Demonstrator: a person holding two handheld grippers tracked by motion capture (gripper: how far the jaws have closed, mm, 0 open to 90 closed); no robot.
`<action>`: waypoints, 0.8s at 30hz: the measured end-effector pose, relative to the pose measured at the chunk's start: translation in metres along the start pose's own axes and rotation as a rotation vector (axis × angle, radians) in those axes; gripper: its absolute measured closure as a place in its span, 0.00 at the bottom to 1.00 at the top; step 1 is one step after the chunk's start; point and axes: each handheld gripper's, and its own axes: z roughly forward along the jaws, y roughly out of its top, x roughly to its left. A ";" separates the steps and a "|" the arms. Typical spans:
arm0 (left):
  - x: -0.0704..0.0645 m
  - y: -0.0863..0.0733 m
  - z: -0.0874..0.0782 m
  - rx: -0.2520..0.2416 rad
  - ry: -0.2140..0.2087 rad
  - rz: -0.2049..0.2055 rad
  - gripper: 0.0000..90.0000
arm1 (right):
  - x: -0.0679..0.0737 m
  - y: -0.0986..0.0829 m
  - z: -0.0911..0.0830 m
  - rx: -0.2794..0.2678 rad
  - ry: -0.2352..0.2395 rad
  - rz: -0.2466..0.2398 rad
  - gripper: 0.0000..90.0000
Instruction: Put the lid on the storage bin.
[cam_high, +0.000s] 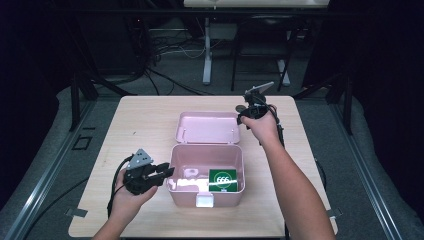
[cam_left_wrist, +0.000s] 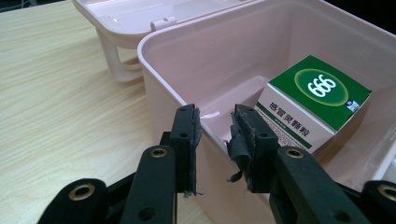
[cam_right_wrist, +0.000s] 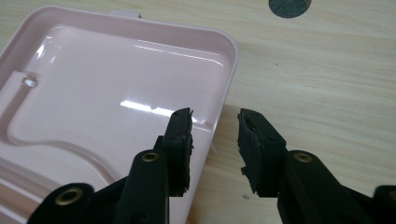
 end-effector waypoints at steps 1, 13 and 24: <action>0.000 0.000 0.000 -0.002 -0.001 -0.002 0.78 | 0.001 0.002 0.002 0.006 -0.005 0.003 0.74; 0.001 -0.001 0.000 -0.007 -0.006 -0.002 0.79 | 0.003 0.012 0.029 0.053 -0.053 0.067 0.83; 0.000 -0.001 0.000 -0.010 -0.002 -0.007 0.80 | 0.000 0.011 0.038 0.077 -0.053 0.123 0.89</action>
